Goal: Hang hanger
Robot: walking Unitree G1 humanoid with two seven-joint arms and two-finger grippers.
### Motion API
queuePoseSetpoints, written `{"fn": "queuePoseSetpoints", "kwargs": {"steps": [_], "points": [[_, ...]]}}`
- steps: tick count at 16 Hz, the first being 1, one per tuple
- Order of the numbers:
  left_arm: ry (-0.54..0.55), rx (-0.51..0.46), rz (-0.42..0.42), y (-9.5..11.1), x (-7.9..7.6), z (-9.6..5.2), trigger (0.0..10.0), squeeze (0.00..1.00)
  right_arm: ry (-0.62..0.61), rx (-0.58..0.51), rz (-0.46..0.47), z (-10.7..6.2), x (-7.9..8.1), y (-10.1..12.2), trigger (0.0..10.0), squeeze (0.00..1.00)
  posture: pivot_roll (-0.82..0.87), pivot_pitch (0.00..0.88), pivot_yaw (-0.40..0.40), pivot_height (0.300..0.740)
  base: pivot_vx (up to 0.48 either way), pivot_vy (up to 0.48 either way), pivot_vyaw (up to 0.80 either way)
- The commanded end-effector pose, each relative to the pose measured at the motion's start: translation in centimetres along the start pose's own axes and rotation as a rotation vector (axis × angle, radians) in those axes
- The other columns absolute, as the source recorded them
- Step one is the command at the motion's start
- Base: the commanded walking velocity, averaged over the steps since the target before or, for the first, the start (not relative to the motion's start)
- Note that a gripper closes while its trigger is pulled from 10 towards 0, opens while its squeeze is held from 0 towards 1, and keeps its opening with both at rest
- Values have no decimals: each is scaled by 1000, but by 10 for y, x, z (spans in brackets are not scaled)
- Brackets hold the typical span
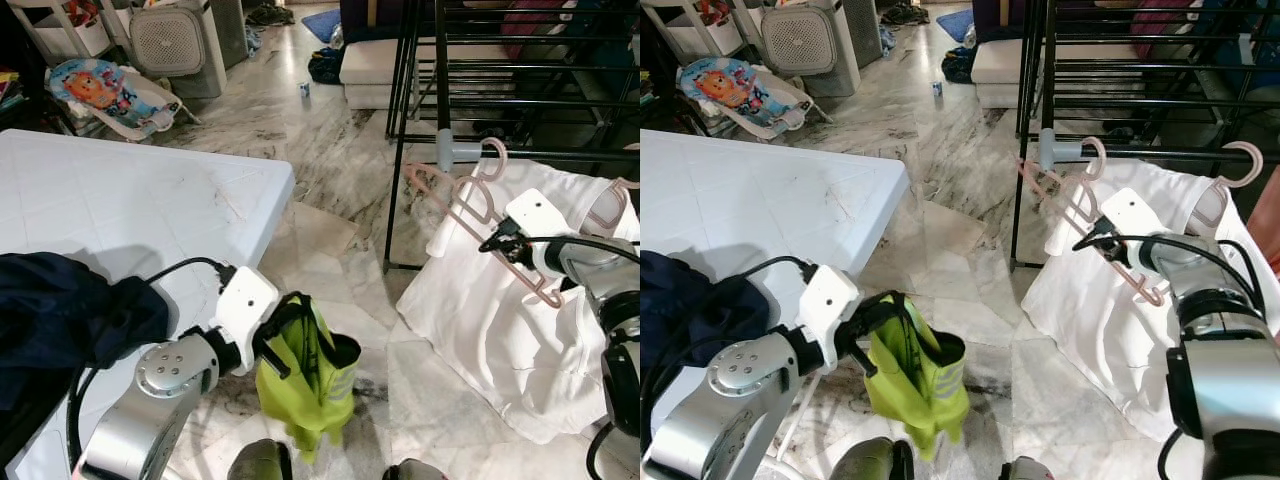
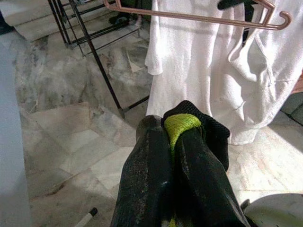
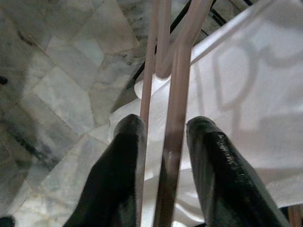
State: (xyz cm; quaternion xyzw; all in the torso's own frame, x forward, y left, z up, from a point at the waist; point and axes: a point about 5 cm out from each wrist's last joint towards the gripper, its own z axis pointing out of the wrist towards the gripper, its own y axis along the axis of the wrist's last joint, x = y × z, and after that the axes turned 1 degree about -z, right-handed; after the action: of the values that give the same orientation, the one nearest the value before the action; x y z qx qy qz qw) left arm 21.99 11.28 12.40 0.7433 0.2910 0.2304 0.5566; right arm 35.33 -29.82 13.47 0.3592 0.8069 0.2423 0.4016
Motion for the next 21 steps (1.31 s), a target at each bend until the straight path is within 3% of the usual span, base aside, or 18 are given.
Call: {"fn": "queuePoseSetpoints", "kwargs": {"steps": [1,12,15,18,21], "points": [[1,-11,21,4,3,1,10000,0,-7,-18,9,-2,-6,7,0,0,80,47,89,740,0,0,0],[-13,-17,40,5,5,7,10000,0,3,-12,36,0,-1,2,0,0,76,24,91,740,0,0,0],[-15,-31,47,5,6,14,10000,0,-16,-63,149,3,2,5,0,0,59,0,84,740,0,0,0],[13,-57,48,6,8,23,10000,0,-124,-167,295,5,2,11,0,0,35,0,66,740,0,0,0],[68,-75,48,3,10,32,10000,0,-154,-268,388,11,21,8,0,0,12,0,46,740,0,0,0]]}}
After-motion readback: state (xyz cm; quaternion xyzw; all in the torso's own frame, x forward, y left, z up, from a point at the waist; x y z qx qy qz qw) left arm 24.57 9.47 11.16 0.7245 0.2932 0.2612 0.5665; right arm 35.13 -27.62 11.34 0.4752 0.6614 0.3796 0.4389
